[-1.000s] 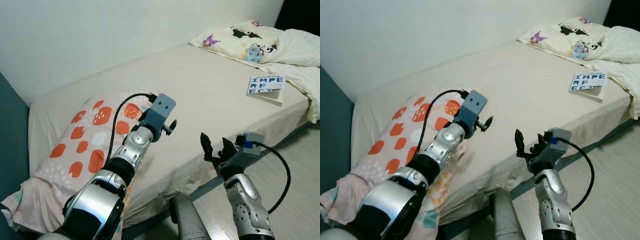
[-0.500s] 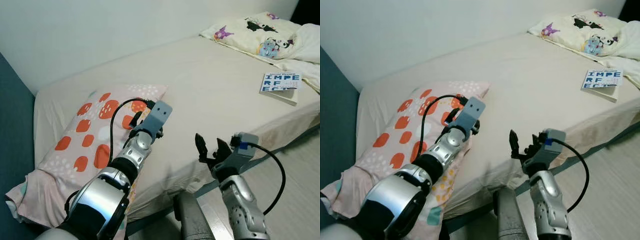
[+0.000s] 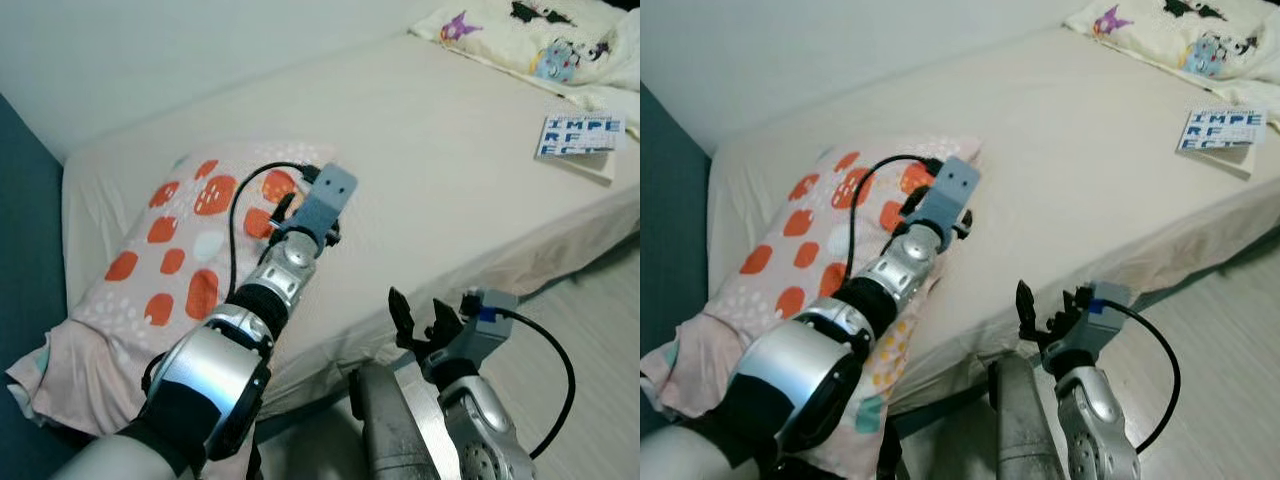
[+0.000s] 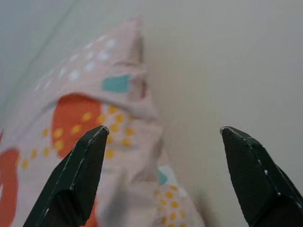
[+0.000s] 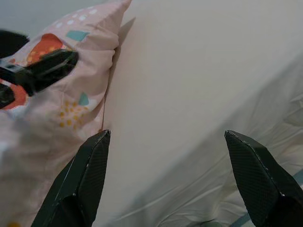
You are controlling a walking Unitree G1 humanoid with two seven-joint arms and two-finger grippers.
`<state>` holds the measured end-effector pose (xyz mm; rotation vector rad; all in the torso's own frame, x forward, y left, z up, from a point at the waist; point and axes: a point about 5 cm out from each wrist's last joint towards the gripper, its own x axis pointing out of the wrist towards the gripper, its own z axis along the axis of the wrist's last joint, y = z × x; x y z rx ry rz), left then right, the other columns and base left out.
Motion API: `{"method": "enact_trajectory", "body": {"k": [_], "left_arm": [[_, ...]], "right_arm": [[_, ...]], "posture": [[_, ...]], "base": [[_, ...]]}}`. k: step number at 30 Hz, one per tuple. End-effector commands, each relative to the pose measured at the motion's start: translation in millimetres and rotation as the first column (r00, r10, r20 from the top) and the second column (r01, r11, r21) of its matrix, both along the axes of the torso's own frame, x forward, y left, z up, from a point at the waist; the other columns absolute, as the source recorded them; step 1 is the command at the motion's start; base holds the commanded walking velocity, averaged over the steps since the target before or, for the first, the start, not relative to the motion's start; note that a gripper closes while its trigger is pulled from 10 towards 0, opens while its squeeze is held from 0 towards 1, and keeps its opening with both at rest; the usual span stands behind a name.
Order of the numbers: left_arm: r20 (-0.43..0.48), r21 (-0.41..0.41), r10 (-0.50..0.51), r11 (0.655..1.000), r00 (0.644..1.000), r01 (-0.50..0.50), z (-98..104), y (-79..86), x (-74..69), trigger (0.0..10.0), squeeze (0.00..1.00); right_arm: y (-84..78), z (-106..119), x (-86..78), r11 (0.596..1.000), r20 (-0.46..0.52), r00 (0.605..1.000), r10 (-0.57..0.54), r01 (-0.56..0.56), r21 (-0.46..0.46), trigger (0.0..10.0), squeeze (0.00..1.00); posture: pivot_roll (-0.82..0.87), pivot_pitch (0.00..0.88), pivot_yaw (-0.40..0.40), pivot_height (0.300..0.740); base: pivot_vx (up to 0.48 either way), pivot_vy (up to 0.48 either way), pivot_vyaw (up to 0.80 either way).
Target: Clean up the room
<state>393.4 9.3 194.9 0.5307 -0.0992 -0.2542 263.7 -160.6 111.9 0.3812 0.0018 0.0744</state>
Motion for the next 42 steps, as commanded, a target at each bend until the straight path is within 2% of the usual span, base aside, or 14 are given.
{"method": "enact_trajectory", "body": {"k": [1,10,13,15,18,19,20,21,22,25,28,29,36,42], "left_arm": [[0.02,0.067,-0.03,0.997,0.999,0.029,-8.4,-7.1,-5.2,10.0,0.0],[0.073,0.182,-0.021,0.983,0.997,0.007,-23.7,-4.7,-10.7,10.0,0.0],[0.065,0.179,-0.005,0.984,0.998,-0.007,-25.4,0.7,-9.3,10.0,0.0],[0.056,0.158,0.05,0.986,0.997,-0.058,-25.2,20.8,-2.9,10.0,0.0],[0.055,0.152,0.069,0.985,0.996,-0.076,-25.0,28.3,-0.7,10.0,0.0],[0.073,0.184,0.09,0.978,0.993,-0.102,-25.7,40.6,1.8,10.0,0.0],[0.073,0.184,0.09,0.978,0.993,-0.102,-25.7,40.6,1.8,10.0,0.0],[0.088,0.217,0.12,0.967,0.989,-0.137,-28.8,55.6,3.5,10.0,0.0],[0.088,0.217,0.12,0.967,0.989,-0.137,-28.8,55.6,3.5,10.0,0.0],[0.12,0.328,0.204,0.915,0.972,-0.233,-45.0,102.8,2.6,10.0,0.0],[0.121,0.353,0.215,0.903,0.969,-0.244,-49.7,112.0,1.1,10.0,0.0],[0.118,0.418,0.236,0.869,0.965,-0.264,-63.9,132.7,-5.1,10.0,0.0],[0.128,0.521,0.286,0.796,0.95,-0.309,-84.0,165.2,-17.1,10.0,0.0],[0.144,0.538,0.325,0.767,0.934,-0.35,-85.2,177.6,-19.4,10.0,0.0]], "right_arm": [[7.3,-4.2,-7.0,1.0,-0.034,0.999,0.014,-0.014,0.003,10.0,0.0],[12.5,-2.7,-12.4,1.0,-0.045,0.999,0.025,-0.024,0.013,10.0,0.0],[12.2,-2.5,-12.4,1.0,-0.046,0.999,0.025,-0.024,0.014,10.0,0.0],[9.1,0.1,-9.8,1.0,-0.04,0.999,0.017,-0.016,0.014,10.0,0.0],[7.8,1.3,-8.7,1.0,-0.038,0.999,0.013,-0.013,0.013,10.0,0.0],[6.2,3.0,-6.4,1.0,-0.033,0.999,0.01,-0.01,0.011,10.0,0.0],[6.2,3.0,-6.4,1.0,-0.033,0.999,0.01,-0.01,0.011,10.0,0.0],[5.0,5.3,-3.5,1.0,-0.025,1.0,0.009,-0.008,0.01,10.0,0.0],[5.0,5.3,-3.5,1.0,-0.025,1.0,0.009,-0.008,0.01,10.0,0.0],[3.1,12.2,4.4,1.0,0.001,1.0,0.007,-0.007,0.009,10.0,0.0],[3.0,13.3,5.7,1.0,0.005,1.0,0.007,-0.007,0.009,10.0,0.0],[3.4,15.5,7.2,1.0,0.013,1.0,0.008,-0.008,0.012,10.0,0.0],[1.9,18.9,9.2,1.0,0.024,1.0,0.006,-0.007,0.015,10.0,0.0],[0.9,19.8,10.8,1.0,0.029,1.0,0.005,-0.006,0.018,10.0,0.0]], "posture": [[-0.28,0.405,0.126,0.58],[-0.28,0.433,0.121,0.58],[-0.28,0.437,0.121,0.58],[-0.27,0.436,0.12,0.58],[-0.26,0.434,0.119,0.58],[-0.26,0.43,0.119,0.58],[-0.26,0.43,0.119,0.58],[-0.25,0.427,0.121,0.58],[-0.25,0.427,0.121,0.58],[-0.24,0.418,0.122,0.58],[-0.24,0.418,0.122,0.58],[-0.24,0.412,0.121,0.58],[-0.23,0.407,0.12,0.58],[-0.23,0.399,0.119,0.58]], "base": [[0.0,0.0,0.0],[0.0,0.0,0.0],[0.0,0.0,0.0],[0.0,0.0,0.0],[0.0,0.0,0.0],[0.0,0.0,0.0],[0.0,0.0,0.0],[0.0,0.0,0.0],[0.0,0.0,0.0],[0.0,0.0,0.0],[0.0,0.0,0.0],[0.0,0.0,0.0],[0.0,0.0,0.0],[0.0,0.0,0.0]]}}
